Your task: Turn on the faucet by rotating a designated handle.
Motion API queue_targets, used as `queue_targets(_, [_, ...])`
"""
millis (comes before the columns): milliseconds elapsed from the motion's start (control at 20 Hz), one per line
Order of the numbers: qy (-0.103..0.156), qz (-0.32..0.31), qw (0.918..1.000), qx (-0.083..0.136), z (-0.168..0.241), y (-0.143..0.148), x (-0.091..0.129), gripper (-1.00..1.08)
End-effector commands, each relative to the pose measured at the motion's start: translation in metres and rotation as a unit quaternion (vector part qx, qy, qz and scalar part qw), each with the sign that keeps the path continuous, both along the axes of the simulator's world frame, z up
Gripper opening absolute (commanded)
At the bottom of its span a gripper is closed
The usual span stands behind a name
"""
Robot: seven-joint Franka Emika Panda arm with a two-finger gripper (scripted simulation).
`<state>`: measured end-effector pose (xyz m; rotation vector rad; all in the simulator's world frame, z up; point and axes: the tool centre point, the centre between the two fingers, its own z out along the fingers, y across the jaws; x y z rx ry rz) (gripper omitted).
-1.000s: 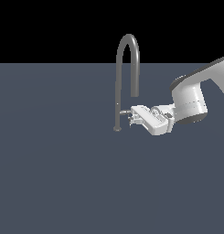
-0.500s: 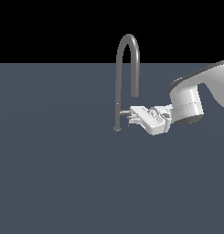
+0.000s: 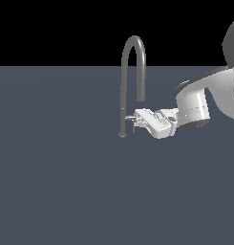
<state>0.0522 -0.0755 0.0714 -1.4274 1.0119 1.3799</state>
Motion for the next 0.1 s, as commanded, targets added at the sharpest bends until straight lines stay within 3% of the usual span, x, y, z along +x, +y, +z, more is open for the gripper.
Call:
queue_targets(0, [0.024,-0.015,0.9995,-0.011,-0.0411,-0.0004,-0.0054,-1.00])
queue_targets(50, [0.024,-0.015,0.9995,-0.011,-0.0411,-0.0004,-0.0054,-1.00])
